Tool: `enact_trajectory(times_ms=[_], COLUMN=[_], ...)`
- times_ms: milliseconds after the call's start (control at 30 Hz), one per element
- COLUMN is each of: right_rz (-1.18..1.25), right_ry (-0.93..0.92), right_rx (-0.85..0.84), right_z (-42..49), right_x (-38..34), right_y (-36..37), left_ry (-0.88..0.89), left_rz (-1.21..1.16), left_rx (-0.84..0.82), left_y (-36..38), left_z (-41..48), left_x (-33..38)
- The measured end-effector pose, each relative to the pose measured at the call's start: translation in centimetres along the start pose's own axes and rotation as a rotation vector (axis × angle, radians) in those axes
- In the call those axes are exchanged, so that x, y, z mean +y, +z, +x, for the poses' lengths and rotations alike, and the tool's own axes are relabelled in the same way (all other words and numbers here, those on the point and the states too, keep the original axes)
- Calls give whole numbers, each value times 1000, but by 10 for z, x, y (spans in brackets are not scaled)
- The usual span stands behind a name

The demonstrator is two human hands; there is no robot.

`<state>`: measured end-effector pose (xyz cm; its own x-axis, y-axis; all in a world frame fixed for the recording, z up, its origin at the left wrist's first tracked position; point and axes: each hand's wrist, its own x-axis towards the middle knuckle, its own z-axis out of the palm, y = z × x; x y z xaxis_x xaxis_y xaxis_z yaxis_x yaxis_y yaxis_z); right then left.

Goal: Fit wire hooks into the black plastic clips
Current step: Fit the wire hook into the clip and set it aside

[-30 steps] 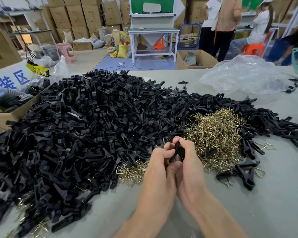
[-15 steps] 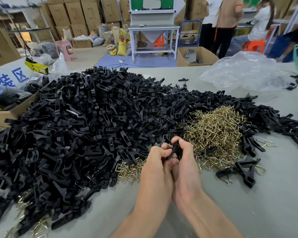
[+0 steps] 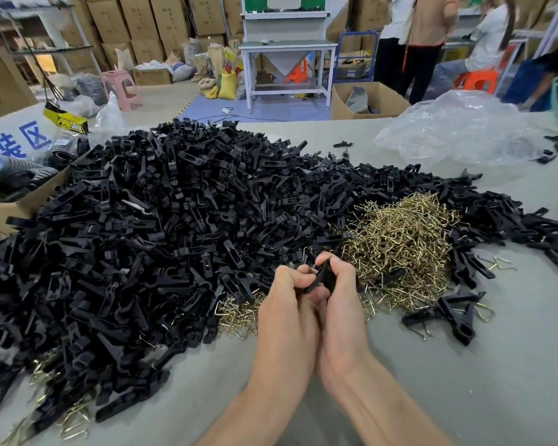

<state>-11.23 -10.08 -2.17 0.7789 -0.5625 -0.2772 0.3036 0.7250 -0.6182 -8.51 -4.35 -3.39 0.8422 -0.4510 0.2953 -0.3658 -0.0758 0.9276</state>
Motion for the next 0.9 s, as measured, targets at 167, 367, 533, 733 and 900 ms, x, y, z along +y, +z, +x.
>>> enact_trajectory(times_ms=[167, 367, 533, 733, 900], right_rz=[94, -88, -198, -112, -108], right_ry=[28, -45, -131, -116, -117], right_rx=[-70, -228, -247, -266, -241], right_z=[3, 13, 12, 0, -9], right_x=[-6, -10, -13, -30, -35], right_y=[-3, -5, -10, -21, -30], left_ry=[-20, -63, -111, 92, 145], left_rz=[-25, -358, -427, -92, 30], left_rx=[-29, 31, -49, -62, -61], left_y=[-1, -13, -17, -13, -8], left_z=[5, 19, 12, -2, -9], left_x=[-3, 1, 4, 4, 3])
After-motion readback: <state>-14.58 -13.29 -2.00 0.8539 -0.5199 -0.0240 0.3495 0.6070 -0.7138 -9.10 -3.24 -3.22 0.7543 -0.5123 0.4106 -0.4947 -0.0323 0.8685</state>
